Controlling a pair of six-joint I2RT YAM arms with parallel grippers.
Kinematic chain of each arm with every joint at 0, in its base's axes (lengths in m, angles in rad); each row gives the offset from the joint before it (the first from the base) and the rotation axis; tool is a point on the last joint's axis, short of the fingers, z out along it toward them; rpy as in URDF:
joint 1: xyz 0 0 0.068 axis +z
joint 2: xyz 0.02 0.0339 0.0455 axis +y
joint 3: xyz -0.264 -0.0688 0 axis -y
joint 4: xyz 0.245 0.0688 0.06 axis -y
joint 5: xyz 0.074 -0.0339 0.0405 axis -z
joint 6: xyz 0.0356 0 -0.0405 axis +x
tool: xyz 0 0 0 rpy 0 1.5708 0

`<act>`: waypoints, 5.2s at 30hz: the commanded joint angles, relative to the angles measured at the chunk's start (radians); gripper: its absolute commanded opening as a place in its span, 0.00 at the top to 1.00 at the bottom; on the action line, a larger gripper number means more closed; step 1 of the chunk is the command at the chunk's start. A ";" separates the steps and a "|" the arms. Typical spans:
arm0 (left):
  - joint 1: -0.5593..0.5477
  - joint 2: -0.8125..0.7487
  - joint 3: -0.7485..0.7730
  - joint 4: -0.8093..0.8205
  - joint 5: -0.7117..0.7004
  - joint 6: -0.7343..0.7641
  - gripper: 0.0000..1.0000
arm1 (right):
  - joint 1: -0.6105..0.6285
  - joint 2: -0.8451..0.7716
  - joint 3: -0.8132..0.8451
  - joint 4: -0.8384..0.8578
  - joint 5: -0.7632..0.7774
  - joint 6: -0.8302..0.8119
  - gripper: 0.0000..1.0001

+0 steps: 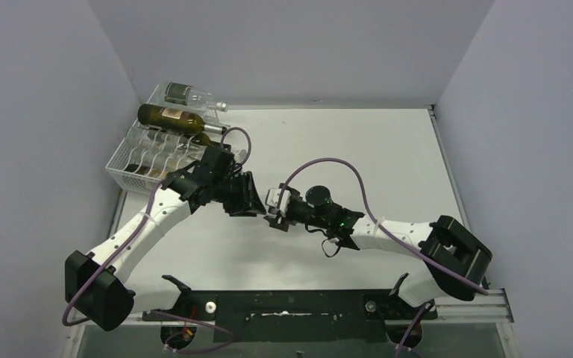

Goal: Take the wine bottle off the wine rack

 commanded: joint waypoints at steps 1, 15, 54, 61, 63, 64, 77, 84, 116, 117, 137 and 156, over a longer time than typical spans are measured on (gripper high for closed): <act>-0.002 -0.039 0.013 0.042 0.038 0.017 0.68 | -0.001 -0.035 0.025 0.098 0.076 0.000 0.65; 0.076 -0.110 0.123 -0.001 -0.030 0.041 0.19 | -0.001 -0.083 -0.026 0.159 0.147 0.067 0.72; 0.091 -0.420 0.160 0.270 -0.221 0.082 0.16 | -0.801 -0.095 -0.040 0.565 0.250 0.545 0.79; 0.090 -0.418 0.141 0.278 -0.220 0.085 0.16 | -0.908 0.042 -0.037 0.721 0.235 0.506 0.78; 0.090 -0.417 0.138 0.281 -0.217 0.084 0.16 | -0.946 0.078 -0.058 0.802 0.211 0.529 0.78; 0.090 -0.415 0.134 0.284 -0.216 0.082 0.16 | -0.965 0.094 -0.064 0.830 0.205 0.541 0.78; 0.090 -0.394 0.115 0.328 -0.191 0.055 0.16 | -1.066 0.227 -0.061 0.874 0.120 0.569 0.77; 0.090 -0.411 0.114 0.316 -0.198 0.051 0.16 | -1.066 0.260 -0.066 0.871 0.090 0.539 0.68; 0.094 -0.350 0.009 0.277 -0.262 0.050 0.16 | -0.767 -0.379 -0.300 -0.018 0.392 0.632 0.02; 0.094 -0.342 0.010 0.259 -0.277 0.053 0.16 | -0.743 -0.415 -0.309 -0.038 0.377 0.637 0.02; 0.686 -0.170 -0.100 0.294 -0.120 -0.069 0.16 | -0.623 -0.554 -0.199 -0.269 0.305 0.656 0.02; 0.472 0.105 0.005 0.449 -0.670 -0.349 0.35 | -0.617 -0.585 -0.153 -0.350 0.179 0.629 0.02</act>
